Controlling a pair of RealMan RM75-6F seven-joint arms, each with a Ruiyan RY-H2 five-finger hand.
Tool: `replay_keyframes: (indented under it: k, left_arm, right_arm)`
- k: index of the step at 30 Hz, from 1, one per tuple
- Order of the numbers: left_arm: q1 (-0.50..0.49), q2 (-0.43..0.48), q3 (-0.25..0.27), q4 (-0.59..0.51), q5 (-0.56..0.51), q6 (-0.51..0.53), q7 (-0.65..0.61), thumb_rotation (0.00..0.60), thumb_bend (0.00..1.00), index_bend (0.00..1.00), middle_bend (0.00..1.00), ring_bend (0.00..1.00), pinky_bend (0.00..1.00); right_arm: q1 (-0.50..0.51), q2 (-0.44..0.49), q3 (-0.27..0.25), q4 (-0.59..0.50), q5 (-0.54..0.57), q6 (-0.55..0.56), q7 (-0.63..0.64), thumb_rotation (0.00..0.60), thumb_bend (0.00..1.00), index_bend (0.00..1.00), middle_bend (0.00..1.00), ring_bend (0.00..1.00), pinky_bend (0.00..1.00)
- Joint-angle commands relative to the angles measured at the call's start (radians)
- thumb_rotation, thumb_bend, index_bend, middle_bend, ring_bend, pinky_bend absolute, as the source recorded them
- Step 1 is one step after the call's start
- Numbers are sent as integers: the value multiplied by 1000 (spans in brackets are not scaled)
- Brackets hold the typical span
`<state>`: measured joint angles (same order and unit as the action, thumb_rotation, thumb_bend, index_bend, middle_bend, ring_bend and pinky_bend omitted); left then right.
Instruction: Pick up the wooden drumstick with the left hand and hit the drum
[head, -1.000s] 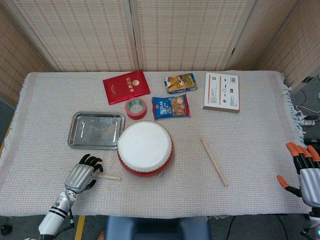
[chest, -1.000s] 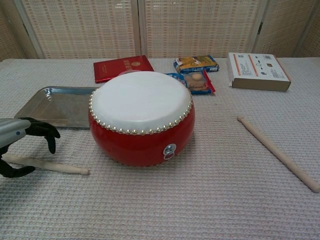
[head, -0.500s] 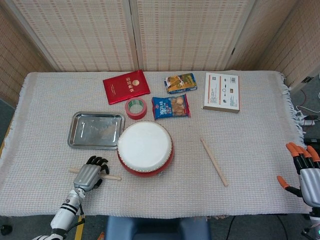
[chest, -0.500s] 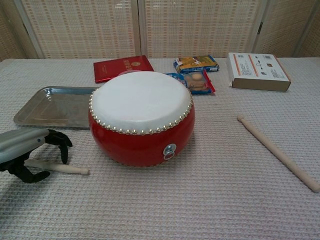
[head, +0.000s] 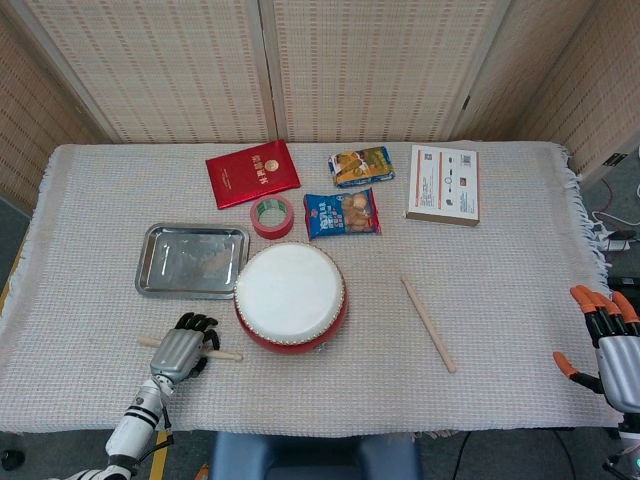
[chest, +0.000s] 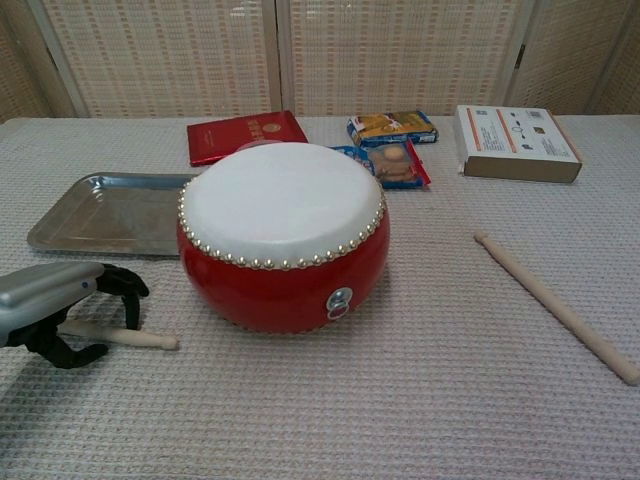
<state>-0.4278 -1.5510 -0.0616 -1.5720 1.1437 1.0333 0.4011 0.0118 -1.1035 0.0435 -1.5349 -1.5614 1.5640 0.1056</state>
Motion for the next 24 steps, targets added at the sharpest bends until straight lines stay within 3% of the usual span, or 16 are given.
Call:
replay_keyframes:
  k: [1, 9, 13, 19, 24]
  left_arm:
    - [1, -6, -1, 7, 0, 6, -12, 600, 360, 512, 180, 94, 70]
    - [5, -7, 5, 14, 2, 9, -61, 600, 359, 538, 191, 94, 71]
    - [25, 10, 4, -16, 28, 31, -144, 600, 359, 556, 205, 96, 72]
    - [68, 90, -15, -109, 69, 55, -370, 600, 360, 572, 231, 108, 82]
    - [99, 223, -41, -220, 104, 1, -713, 600, 360, 581, 249, 118, 89]
  right_arm:
    - [0, 1, -1, 0, 0, -2, 1, 600, 229, 2, 65, 0, 0]
    - [-2, 4, -4, -6, 0, -4, 0, 600, 229, 2, 65, 0, 0]
    - [-2, 5, -6, -10, -2, -4, -4, 600, 229, 3, 65, 0, 0]
    - [-3, 8, -8, -17, -8, -1, -8, 600, 229, 3, 65, 0, 0]
    - [-4, 11, -9, -23, -11, 0, -16, 600, 229, 3, 65, 0, 0]
